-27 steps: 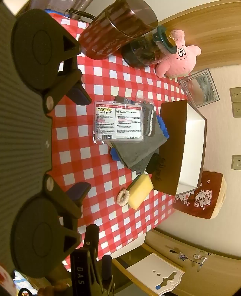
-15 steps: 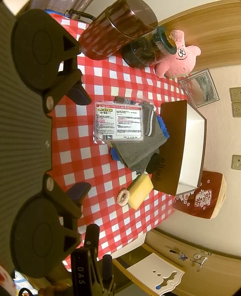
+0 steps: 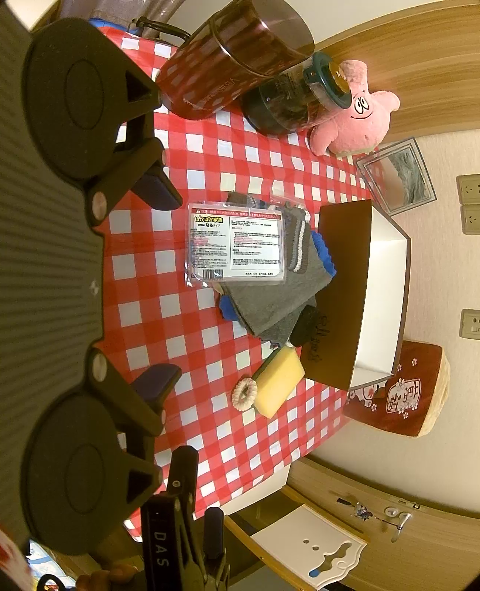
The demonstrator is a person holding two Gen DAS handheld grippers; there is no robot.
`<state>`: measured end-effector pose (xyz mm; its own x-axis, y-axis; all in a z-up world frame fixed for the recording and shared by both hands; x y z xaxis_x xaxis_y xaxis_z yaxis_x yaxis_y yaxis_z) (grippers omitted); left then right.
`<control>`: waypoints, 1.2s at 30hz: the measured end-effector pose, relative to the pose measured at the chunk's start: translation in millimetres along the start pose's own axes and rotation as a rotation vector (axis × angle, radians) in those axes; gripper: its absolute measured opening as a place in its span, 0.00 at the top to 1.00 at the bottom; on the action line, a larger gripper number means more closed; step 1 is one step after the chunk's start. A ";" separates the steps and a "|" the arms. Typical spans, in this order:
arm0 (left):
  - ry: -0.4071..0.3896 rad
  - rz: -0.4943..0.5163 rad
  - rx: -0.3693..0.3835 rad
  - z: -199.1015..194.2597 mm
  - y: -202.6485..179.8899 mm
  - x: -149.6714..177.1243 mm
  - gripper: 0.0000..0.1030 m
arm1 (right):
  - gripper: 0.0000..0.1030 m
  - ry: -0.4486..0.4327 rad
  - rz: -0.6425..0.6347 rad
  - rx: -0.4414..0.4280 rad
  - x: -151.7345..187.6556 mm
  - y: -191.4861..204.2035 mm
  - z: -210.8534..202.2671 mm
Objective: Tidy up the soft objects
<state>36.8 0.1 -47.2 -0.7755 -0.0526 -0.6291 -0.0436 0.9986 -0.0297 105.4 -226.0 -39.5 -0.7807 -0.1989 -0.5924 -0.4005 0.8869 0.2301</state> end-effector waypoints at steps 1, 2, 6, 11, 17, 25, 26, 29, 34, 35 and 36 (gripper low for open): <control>0.000 0.000 0.000 0.0 0.0 -0.1 0.13 | 0.00 0.000 0.000 0.000 0.0 0.0 0.0; 0.000 0.000 -0.001 0.0 0.0 0.0 0.13 | 0.00 -0.001 -0.001 0.000 0.0 0.0 0.0; 0.000 -0.001 0.001 0.0 0.0 0.0 0.13 | 0.00 -0.001 -0.001 0.000 -0.1 0.1 0.4; 0.000 -0.001 0.001 0.1 0.0 0.0 0.13 | 0.00 -0.001 -0.001 0.000 -0.2 0.2 0.8; -0.001 -0.001 0.001 0.1 -0.1 0.0 0.13 | 0.00 0.000 -0.001 0.001 -0.4 -0.1 0.7; -0.001 0.000 0.002 0.2 -0.2 -0.2 0.13 | 0.00 -0.002 -0.001 0.002 -1.1 -1.0 0.5; -0.001 -0.001 0.001 0.2 -0.1 -0.2 0.13 | 0.00 -0.002 -0.001 0.001 -1.1 -0.9 0.5; 0.000 -0.001 0.001 0.1 -0.3 -0.4 0.13 | 0.00 -0.001 -0.001 0.001 -1.2 -1.2 0.4; -0.002 -0.001 0.002 0.2 -0.3 -0.4 0.13 | 0.00 -0.003 -0.002 0.001 -1.4 -1.4 0.4; -0.002 -0.001 0.001 -0.3 -2.7 -6.7 0.13 | 0.00 -0.003 -0.003 0.001 -1.5 -1.3 0.7; -0.001 -0.001 0.001 -0.4 -2.5 -6.3 0.13 | 0.00 -0.002 -0.003 0.001 -1.5 -1.2 0.9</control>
Point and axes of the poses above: each gripper's, at about its wrist camera, not at the fingertips, and z roughly the way its jaws point, y to its left, x to its underside, the point moved 6 cm from there along z, roughly the way its jaws point, and after that the axes turned 1 degree about -y, right-handed, at the moved point
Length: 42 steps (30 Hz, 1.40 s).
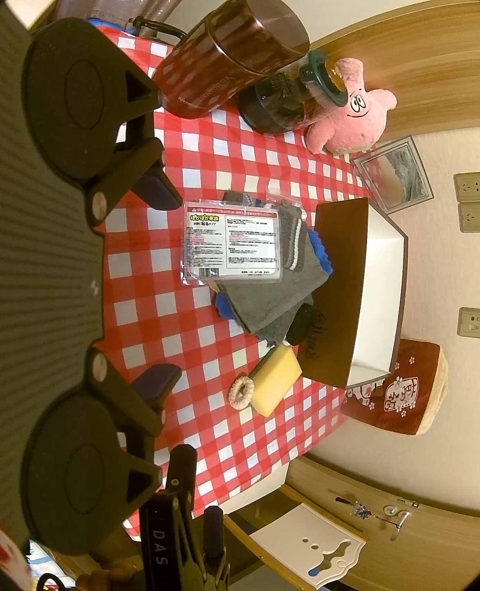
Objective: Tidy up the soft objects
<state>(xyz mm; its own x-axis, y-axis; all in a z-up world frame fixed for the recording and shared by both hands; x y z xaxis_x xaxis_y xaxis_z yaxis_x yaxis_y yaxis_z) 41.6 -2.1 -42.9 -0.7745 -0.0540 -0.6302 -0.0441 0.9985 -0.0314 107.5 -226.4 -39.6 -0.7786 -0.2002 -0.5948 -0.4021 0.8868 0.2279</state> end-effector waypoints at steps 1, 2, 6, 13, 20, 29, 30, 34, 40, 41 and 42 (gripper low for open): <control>0.000 0.000 0.000 -0.1 0.1 0.2 0.13 | 0.00 0.000 0.000 0.000 -0.1 0.1 0.2; 0.000 0.000 0.001 -0.1 -0.2 -0.3 0.13 | 0.00 0.000 0.000 -0.001 -0.2 0.2 0.5; 0.000 0.000 0.001 -0.2 0.0 0.1 0.13 | 0.00 0.000 -0.001 0.000 -0.6 0.5 1.4; 0.001 0.000 0.000 -1.3 -0.8 -2.8 0.13 | 0.00 0.000 0.000 0.000 -1.2 0.9 3.5; -0.001 0.000 0.001 -1.1 -0.3 -1.2 0.13 | 0.00 0.001 0.000 0.001 -2.0 0.6 6.2; 0.000 0.000 0.001 -0.3 -0.6 -2.8 0.13 | 0.00 0.002 0.000 0.001 0.3 -3.7 12.3; 0.000 0.000 0.001 -0.2 -0.5 -2.4 0.13 | 0.00 0.002 0.000 0.001 1.9 -5.4 14.0; 0.002 -0.002 0.000 -0.1 -1.0 -3.9 0.13 | 0.00 0.005 0.002 -0.001 -4.3 -1.6 15.5; 0.008 -0.008 -0.002 24.5 5.8 -5.2 0.13 | 0.00 0.010 0.002 -0.004 -6.4 -4.6 24.1; 0.008 -0.010 -0.002 26.4 6.1 -5.7 0.13 | 0.00 0.010 0.001 -0.005 -7.2 -6.9 31.9; 0.009 -0.010 -0.003 26.5 6.2 -5.8 0.13 | 0.00 0.009 0.001 -0.007 -7.7 -6.8 31.7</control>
Point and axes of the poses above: each gripper's, at about its wrist camera, not at the fingertips, and z roughly the way its jaws point, y to its left, x to its underside, the point moved 6 cm from there along z, roughly the way its jaws point, and after that the axes turned 1 degree about -y, right-handed, at the moved point
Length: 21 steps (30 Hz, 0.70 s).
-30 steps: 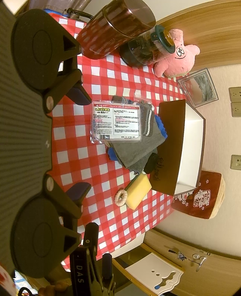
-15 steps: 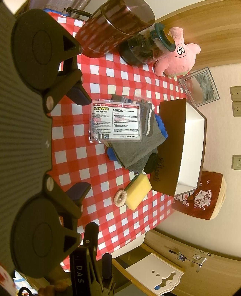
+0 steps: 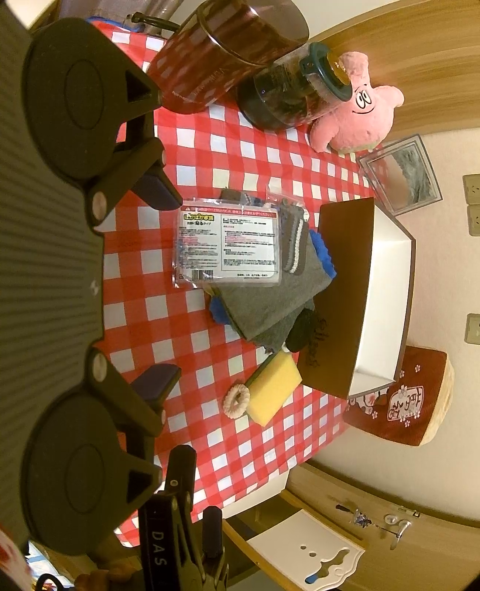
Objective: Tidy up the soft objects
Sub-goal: 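Grasp the white hair tie with the right gripper while the left gripper grasps the labeled package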
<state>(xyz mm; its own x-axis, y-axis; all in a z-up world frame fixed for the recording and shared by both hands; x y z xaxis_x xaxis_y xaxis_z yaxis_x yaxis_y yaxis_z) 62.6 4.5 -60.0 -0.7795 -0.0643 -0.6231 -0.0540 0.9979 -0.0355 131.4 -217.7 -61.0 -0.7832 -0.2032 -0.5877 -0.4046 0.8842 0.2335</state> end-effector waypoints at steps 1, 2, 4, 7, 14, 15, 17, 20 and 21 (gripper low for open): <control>0.000 -0.001 -0.001 0.3 0.3 -0.3 0.13 | 0.00 -0.001 0.000 -0.001 0.0 0.1 -1.2; 0.002 -0.003 -0.004 1.0 1.0 -0.5 0.13 | 0.00 -0.001 0.000 -0.003 -0.4 0.1 -0.8; 0.004 -0.006 -0.006 -0.4 2.0 -0.8 0.13 | 0.00 -0.001 0.002 -0.006 -1.4 -0.3 0.1; 0.011 -0.011 -0.012 4.4 4.7 -2.0 0.13 | 0.00 -0.002 0.004 -0.009 -3.7 -1.2 2.7; 0.037 -0.012 -0.033 23.5 10.1 -4.6 0.13 | 0.00 -0.020 0.000 -0.009 -8.8 -9.1 14.9; 0.040 -0.012 -0.034 26.2 10.8 -5.3 0.13 | 0.00 -0.021 -0.001 -0.007 -9.1 -10.4 17.0; 0.040 -0.008 -0.034 32.6 11.5 -7.3 0.13 | 0.00 -0.022 -0.004 -0.004 -10.6 -13.2 21.5; 0.039 0.000 -0.038 42.5 11.4 -10.3 0.13 | 0.00 -0.020 -0.004 -0.003 -12.0 -17.6 29.8; 0.039 0.003 -0.040 45.9 11.4 -10.9 0.13 | 0.00 -0.018 -0.003 -0.003 -13.0 -19.5 33.1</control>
Point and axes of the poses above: each gripper's, at about its wrist camera, not at the fingertips, and z roughly the way its jaws point, y to its left, x to its underside, the point moved 6 cm from there along z, roughly the way its jaws point, and after that the axes turned 1 degree about -y, right-handed, at the moved point
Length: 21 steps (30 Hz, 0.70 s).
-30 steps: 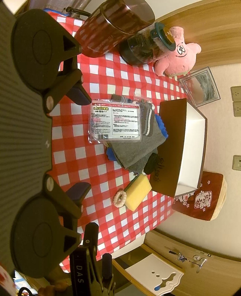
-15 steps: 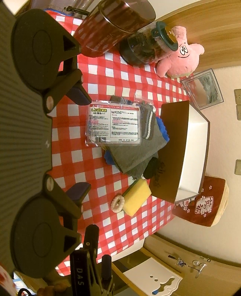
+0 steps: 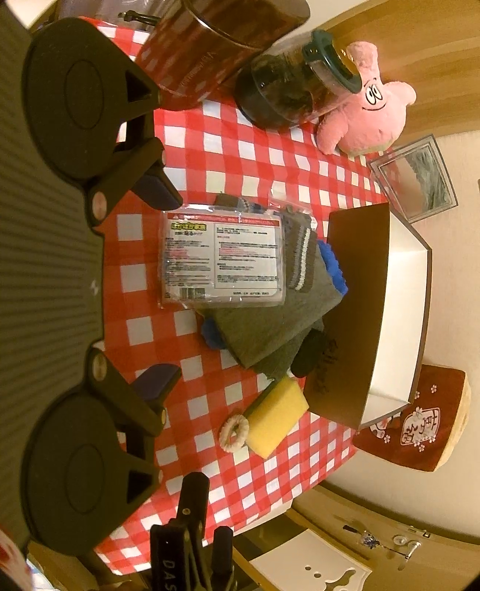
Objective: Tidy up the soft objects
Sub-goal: 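Grasp the white hair tie with the right gripper while the left gripper grasps the labeled package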
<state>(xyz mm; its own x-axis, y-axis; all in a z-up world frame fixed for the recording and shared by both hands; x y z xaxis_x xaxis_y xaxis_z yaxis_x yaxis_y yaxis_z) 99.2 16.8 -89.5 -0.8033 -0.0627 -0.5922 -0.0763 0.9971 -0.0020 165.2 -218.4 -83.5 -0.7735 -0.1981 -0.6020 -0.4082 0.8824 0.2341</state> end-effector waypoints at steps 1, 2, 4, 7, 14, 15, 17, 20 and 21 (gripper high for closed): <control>-0.001 0.003 -0.003 3.6 0.0 -0.8 0.13 | 0.00 0.003 0.001 0.001 -0.2 -1.6 3.0; 0.001 0.010 -0.010 9.0 -0.2 -1.5 0.13 | 0.00 0.007 0.001 0.002 -1.7 -4.0 6.9; 0.009 0.016 -0.018 18.9 0.0 -2.5 0.13 | 0.00 0.013 0.002 0.006 -2.8 -7.8 13.9; 0.029 0.013 -0.025 34.3 1.1 -2.3 0.13 | 0.01 0.025 0.004 0.015 -4.2 -13.8 24.1; 0.075 0.024 -0.055 74.1 1.1 -0.7 0.13 | 0.02 0.068 0.013 0.040 -4.8 -29.2 48.8; 0.078 0.027 -0.062 81.0 0.7 -0.6 0.13 | 0.02 0.074 0.014 0.042 -4.7 -31.5 52.4; 0.090 0.035 -0.089 93.4 0.3 -0.2 0.14 | 0.02 0.089 0.017 0.047 -4.1 -35.3 59.2; 0.105 0.042 -0.130 108.9 0.3 -0.9 0.15 | 0.03 0.107 0.019 0.052 -3.5 -39.9 68.4; 0.109 0.045 -0.138 113.6 -0.4 -1.1 0.15 | 0.03 0.112 0.020 0.054 -3.4 -41.2 71.0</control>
<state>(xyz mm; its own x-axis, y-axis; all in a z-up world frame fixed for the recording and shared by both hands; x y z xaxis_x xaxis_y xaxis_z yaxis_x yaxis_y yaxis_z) 167.2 21.4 -180.4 -0.8667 -0.0300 -0.4979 -0.1131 0.9840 0.1375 219.0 -223.8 -145.2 -0.8317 -0.2241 -0.5080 -0.3680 0.9076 0.2021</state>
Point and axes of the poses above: each gripper's, at about its wrist camera, not at the fingertips, and z roughly the way its jaws point, y to its left, x to its underside, the point moved 6 cm from there along z, roughly the way its jaws point, and after that the axes turned 1 degree about -y, right-handed, at the moved point
